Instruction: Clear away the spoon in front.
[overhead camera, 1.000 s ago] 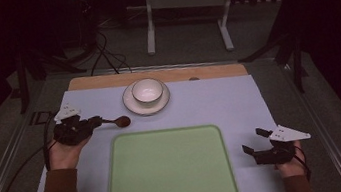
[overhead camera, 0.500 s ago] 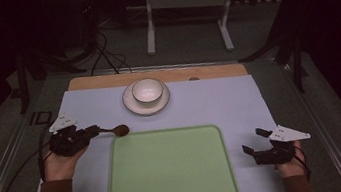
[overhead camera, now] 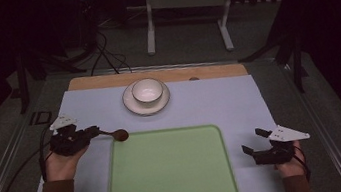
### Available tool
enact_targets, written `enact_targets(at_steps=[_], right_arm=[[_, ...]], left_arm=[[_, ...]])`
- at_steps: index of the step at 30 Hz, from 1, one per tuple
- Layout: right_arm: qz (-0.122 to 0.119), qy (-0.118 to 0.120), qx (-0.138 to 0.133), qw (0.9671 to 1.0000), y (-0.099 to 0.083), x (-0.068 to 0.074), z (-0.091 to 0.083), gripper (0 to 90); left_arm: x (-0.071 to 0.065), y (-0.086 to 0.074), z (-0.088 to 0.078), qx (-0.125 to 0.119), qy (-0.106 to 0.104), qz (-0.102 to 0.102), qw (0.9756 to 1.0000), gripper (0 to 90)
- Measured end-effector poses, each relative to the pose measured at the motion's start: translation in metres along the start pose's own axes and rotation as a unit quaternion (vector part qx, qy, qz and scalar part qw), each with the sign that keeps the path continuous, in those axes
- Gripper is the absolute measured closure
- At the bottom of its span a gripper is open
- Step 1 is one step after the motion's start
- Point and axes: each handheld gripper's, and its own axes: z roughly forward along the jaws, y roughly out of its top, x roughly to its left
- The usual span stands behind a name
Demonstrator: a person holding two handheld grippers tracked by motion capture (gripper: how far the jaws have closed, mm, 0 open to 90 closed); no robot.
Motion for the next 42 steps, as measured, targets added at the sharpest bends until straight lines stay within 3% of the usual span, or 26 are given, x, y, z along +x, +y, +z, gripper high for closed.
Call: enact_targets(at_steps=[4,11,15,22,26,32,42], right_arm=[[0.000,-0.001,0.000,1.0000,0.000,0.000,0.000,14.3],[-0.001,-0.001,0.002,1.0000,0.000,0.000,0.000,14.3],[-0.001,-0.001,0.002,1.0000,0.000,0.000,0.000,14.3],[-0.001,-0.001,0.002,1.0000,0.000,-0.001,0.000,14.3],[0.000,-0.001,0.002,1.0000,0.000,-0.001,0.000,14.3],[0.000,-0.001,0.004,1.0000,0.000,-0.001,0.000,14.3],[0.000,-0.001,0.006,1.0000,0.000,-0.001,0.000,14.3]], left_arm=[[0.004,0.007,0.009,-0.026,-0.004,-0.011,0.9996,81.2],[0.009,0.017,0.034,-0.066,0.011,-0.033,0.9972,80.5],[0.015,0.022,0.046,-0.074,0.020,-0.034,0.9965,79.3],[0.025,0.028,0.065,-0.075,0.035,-0.055,0.9950,77.7],[0.026,0.032,0.071,-0.084,0.008,-0.071,0.9939,79.8],[0.019,0.036,0.062,-0.091,-0.033,-0.067,0.9931,83.5],[0.010,0.037,0.049,-0.072,-0.043,-0.041,0.9956,84.1]])
